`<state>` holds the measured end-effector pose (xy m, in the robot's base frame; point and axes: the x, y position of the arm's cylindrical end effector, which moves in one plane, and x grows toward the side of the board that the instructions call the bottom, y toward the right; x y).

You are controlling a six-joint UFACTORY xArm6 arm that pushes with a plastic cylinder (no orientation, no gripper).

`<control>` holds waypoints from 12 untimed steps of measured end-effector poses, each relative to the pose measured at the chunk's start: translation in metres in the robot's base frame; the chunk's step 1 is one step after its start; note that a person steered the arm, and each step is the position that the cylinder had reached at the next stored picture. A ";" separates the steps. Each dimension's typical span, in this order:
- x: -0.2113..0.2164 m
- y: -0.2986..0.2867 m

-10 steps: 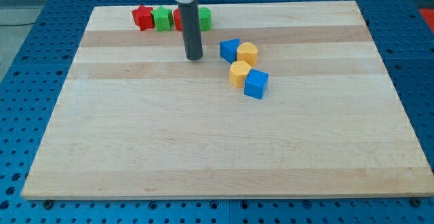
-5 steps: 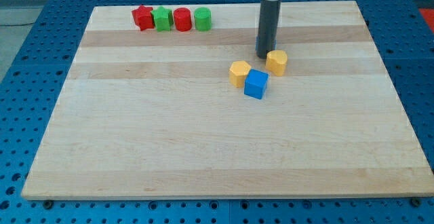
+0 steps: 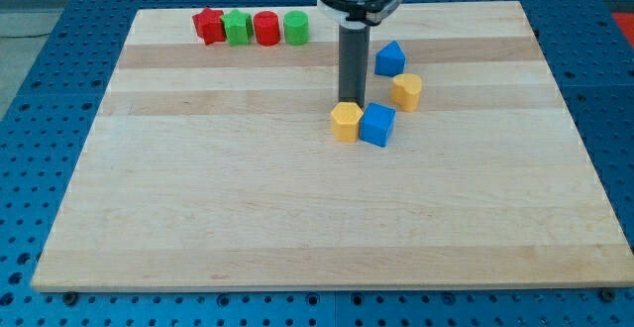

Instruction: Arrange blue blocks and yellow blocks to form a vertical line

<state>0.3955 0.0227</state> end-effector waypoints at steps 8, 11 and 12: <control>0.038 -0.050; 0.019 0.033; 0.019 0.054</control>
<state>0.4141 0.0765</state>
